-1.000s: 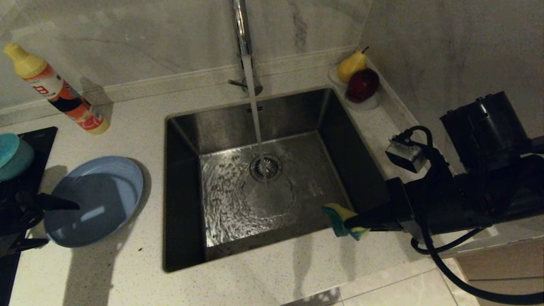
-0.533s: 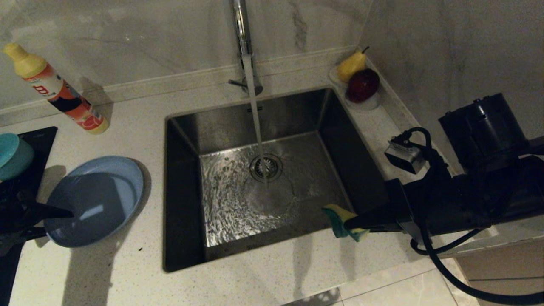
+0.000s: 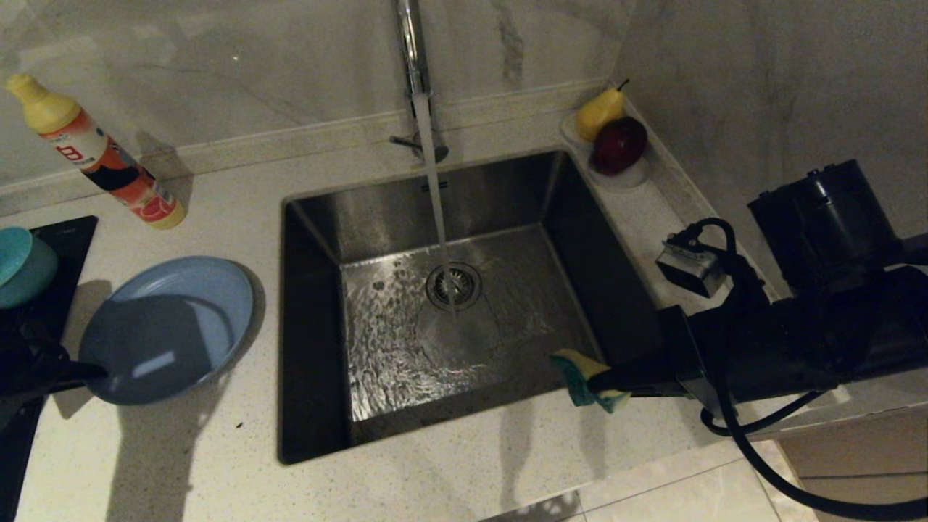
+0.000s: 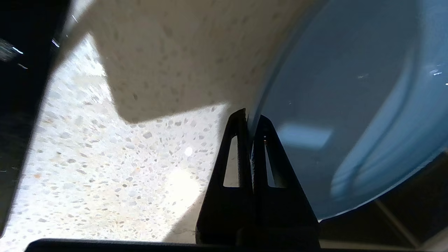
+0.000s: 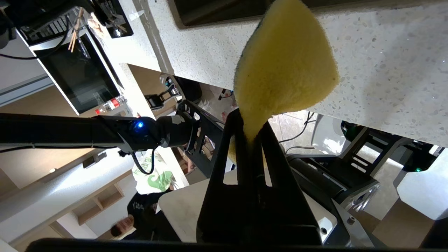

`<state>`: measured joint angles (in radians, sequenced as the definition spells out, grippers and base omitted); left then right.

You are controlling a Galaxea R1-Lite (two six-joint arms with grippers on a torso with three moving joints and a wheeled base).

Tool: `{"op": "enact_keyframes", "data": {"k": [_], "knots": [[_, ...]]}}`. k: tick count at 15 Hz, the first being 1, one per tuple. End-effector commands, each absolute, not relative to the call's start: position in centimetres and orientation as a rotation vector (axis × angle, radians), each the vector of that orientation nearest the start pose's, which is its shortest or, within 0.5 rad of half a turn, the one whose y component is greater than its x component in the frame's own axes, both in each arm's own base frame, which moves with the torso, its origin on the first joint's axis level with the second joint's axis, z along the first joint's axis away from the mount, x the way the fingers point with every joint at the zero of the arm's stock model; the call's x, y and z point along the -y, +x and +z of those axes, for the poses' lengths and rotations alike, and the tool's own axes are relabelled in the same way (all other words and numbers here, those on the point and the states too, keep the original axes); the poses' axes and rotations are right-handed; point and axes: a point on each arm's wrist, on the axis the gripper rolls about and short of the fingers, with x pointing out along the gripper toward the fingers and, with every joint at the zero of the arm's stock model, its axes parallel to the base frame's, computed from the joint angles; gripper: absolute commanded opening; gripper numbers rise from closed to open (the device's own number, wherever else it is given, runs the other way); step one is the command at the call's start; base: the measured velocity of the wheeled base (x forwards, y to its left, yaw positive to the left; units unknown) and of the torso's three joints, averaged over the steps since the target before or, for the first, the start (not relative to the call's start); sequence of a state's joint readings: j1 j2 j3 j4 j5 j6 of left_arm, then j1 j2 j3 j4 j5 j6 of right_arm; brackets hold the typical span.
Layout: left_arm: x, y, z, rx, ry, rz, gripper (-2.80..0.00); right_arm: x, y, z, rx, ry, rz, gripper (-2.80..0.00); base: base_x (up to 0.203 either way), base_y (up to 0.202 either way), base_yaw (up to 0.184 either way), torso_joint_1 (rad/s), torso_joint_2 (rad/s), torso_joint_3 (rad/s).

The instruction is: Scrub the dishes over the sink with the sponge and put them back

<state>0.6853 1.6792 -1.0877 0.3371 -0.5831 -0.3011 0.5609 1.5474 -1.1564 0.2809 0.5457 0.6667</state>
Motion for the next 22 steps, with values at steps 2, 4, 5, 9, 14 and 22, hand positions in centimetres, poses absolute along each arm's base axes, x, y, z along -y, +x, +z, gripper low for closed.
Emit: {"op": "enact_keyframes", "data": {"k": [2, 4, 5, 9, 14, 22], "knots": [[-16.0, 20.9, 21.5, -0.639, -0.802, 0.198, -2.80, -14.9, 21.4, 24.3, -1.030, 0.571, 0.790, -2.80, 0.000, 0.000, 0.000, 0.000, 0.00, 0.000], [-14.7, 19.7, 23.7, -0.571, -0.793, 0.170, -2.80, -14.8, 21.4, 24.3, -1.028, 0.570, 0.791, -2.80, 0.000, 0.000, 0.000, 0.000, 0.00, 0.000], [-13.6, 19.6, 24.4, -0.556, -0.789, 0.133, -2.80, -14.8, 21.4, 24.3, -1.028, 0.570, 0.791, -2.80, 0.000, 0.000, 0.000, 0.000, 0.00, 0.000], [-9.5, 21.1, 26.3, -0.567, -0.769, -0.013, -2.80, -14.8, 21.4, 24.5, -1.021, 0.570, 0.795, -2.80, 0.000, 0.000, 0.000, 0.000, 0.00, 0.000], [-3.4, 25.3, 25.9, -0.658, -0.688, -0.078, -2.80, -14.9, 21.6, 24.6, -1.016, 0.570, 0.794, -2.80, 0.000, 0.000, 0.000, 0.000, 0.00, 0.000], [5.6, 31.0, 23.0, -0.673, -0.658, -0.161, -2.80, -14.4, 20.7, 25.5, -0.970, 0.574, 0.818, -2.80, 0.000, 0.000, 0.000, 0.000, 0.00, 0.000]]}}
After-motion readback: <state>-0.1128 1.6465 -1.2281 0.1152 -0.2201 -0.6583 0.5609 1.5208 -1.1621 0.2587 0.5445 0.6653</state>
